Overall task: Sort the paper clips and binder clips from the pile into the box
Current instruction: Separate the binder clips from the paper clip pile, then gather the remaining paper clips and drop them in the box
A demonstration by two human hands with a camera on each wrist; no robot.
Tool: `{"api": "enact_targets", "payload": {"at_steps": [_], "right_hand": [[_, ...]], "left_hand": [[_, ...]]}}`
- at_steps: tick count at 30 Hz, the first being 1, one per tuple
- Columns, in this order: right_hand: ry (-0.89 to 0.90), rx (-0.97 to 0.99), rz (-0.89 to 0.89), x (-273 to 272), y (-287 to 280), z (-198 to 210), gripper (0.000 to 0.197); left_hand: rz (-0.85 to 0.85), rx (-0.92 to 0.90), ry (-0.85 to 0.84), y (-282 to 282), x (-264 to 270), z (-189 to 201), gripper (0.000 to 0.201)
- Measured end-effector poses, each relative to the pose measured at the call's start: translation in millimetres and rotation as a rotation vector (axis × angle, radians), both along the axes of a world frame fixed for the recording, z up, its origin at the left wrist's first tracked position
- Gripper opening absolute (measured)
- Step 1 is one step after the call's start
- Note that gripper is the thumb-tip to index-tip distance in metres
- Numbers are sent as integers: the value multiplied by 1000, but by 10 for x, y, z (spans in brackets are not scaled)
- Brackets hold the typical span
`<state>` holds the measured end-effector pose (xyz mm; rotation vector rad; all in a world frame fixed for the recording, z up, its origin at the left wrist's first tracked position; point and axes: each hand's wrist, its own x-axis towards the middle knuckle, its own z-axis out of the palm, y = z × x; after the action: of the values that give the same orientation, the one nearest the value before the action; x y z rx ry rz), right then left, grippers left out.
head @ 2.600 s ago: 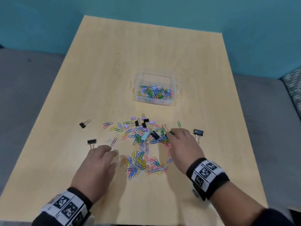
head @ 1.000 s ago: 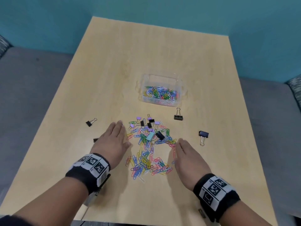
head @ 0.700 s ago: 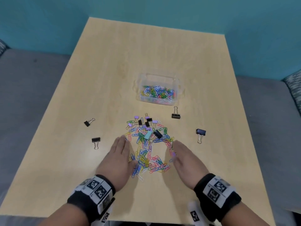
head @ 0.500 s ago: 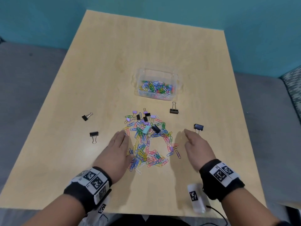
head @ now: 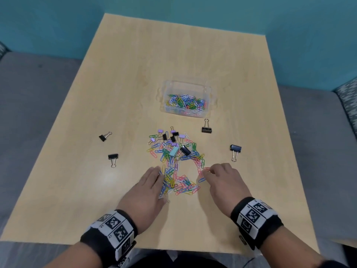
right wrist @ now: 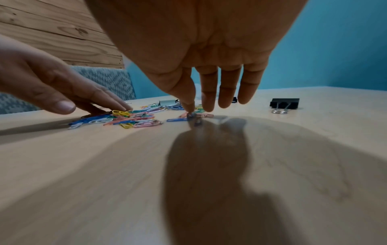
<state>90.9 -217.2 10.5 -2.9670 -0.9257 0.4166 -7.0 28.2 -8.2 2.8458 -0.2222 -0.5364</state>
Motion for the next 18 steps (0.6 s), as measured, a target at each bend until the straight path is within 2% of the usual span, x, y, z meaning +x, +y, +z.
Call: {"api": "enact_targets", "payload": {"at_steps": [4, 9, 14, 18], "right_hand": [[33, -57, -67, -33, -166, 25, 40], [59, -34, -219, 53, -325, 3, 47], [71, 122, -49, 46, -20, -114, 59], [91, 68, 27, -46, 148, -147, 61]], "left_hand": [[7, -1, 6, -4, -64, -13, 66], [0, -17, -21, -50, -44, 10, 65], [90, -34, -71, -7, 250, 36, 68], [127, 40, -26, 101, 466, -18, 71]]}}
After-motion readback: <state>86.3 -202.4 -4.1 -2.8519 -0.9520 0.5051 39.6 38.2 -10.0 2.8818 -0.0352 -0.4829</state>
